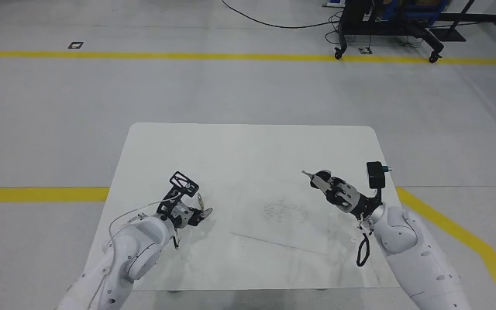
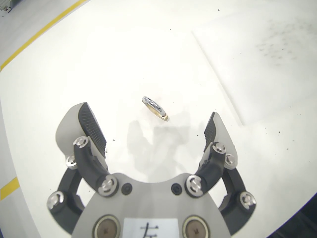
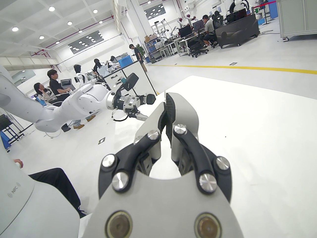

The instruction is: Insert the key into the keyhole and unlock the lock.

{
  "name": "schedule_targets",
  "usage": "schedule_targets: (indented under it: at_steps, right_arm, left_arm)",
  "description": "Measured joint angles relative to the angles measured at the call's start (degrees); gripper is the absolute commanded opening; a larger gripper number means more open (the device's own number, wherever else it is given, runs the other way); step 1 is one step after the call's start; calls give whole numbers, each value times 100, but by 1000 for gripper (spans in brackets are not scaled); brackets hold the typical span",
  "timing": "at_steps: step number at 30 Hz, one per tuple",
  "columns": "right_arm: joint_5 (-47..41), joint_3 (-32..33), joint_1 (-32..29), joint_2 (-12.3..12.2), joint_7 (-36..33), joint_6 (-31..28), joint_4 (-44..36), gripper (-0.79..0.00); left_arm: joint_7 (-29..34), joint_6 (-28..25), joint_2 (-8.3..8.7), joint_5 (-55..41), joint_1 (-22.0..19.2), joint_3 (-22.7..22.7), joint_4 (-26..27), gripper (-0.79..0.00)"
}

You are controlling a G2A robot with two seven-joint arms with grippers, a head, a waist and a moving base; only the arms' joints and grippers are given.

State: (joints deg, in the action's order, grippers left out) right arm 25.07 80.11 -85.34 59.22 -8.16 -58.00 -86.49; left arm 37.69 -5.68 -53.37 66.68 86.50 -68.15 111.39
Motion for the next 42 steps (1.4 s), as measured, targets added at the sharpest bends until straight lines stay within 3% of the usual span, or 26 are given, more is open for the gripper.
schedule_targets:
  at_steps: [5,7,11,18,20,21,37,42]
  right_arm:
    - [0,0,0,0,0,0,0,-785]
    - [0,0,0,0,0,0,0,-785]
    - [0,0,0,0,0,0,0,-785]
    - [0,0,0,0,0,0,0,-785]
    - [0,0,0,0,0,0,0,-785]
    - [0,0,0,0,0,0,0,-785]
    - [0,0,0,0,0,0,0,-785]
    - [0,0,0,0,0,0,0,-785]
  left_arm:
    - [212,108,-104,-4,-340,372,-241,-249]
    - [231,160,-133,-1,-408,436,-309,-388]
    - [243,269,-167,-24,-447,453,-407,-449]
    - [305,343,-209,-4,-474,449,-484,-486]
    - [343,395,-224,27,-490,455,-502,-634]
    - [369,405,-230,40,-498,464,-502,-773]
    - [425,198,-294,63,-488,405,-457,-785]
    - [-217,-79,-313,-342,-433,241,-431,-785]
